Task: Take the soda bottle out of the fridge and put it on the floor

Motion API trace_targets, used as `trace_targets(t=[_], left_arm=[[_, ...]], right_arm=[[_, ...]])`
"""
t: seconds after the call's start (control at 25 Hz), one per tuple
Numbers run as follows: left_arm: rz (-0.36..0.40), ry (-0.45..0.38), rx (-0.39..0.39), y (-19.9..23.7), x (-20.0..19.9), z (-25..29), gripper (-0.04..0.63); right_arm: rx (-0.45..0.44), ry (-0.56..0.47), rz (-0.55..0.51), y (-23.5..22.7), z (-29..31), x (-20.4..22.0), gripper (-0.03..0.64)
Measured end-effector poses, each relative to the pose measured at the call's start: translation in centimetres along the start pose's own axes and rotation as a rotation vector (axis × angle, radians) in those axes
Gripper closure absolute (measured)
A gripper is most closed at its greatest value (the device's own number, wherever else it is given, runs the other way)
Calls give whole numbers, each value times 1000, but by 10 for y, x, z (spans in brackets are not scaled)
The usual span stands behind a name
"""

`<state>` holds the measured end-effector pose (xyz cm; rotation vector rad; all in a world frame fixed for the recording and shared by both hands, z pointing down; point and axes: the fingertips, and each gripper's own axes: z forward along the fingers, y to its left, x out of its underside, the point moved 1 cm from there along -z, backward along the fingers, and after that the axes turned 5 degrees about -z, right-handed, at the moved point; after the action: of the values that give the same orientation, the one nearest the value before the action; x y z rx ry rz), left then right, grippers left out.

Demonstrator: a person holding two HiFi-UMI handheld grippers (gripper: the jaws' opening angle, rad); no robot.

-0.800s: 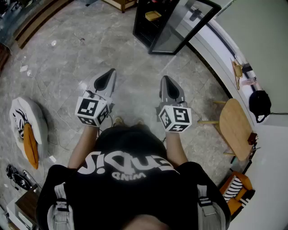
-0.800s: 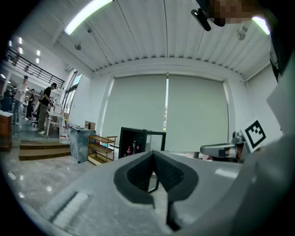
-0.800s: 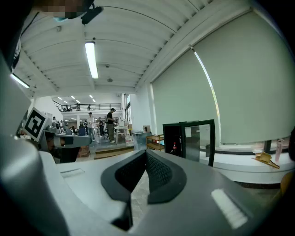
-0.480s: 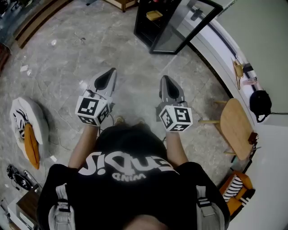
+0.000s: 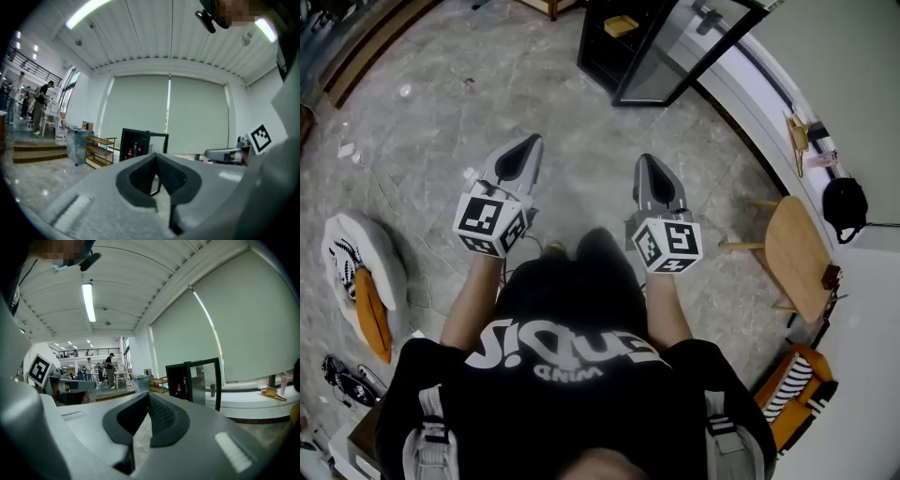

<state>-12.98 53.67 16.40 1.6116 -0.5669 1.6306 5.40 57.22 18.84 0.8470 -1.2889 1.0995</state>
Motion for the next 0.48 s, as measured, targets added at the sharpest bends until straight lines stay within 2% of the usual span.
trace_targets(t=[0.2, 0.48], left_arm=[[3, 5, 3, 25, -1, 31, 594], [0, -4, 19, 58, -7, 123, 594]], right_arm=[[14, -8, -11, -13, 34, -6, 620], [24, -39, -16, -69, 112, -19, 618]])
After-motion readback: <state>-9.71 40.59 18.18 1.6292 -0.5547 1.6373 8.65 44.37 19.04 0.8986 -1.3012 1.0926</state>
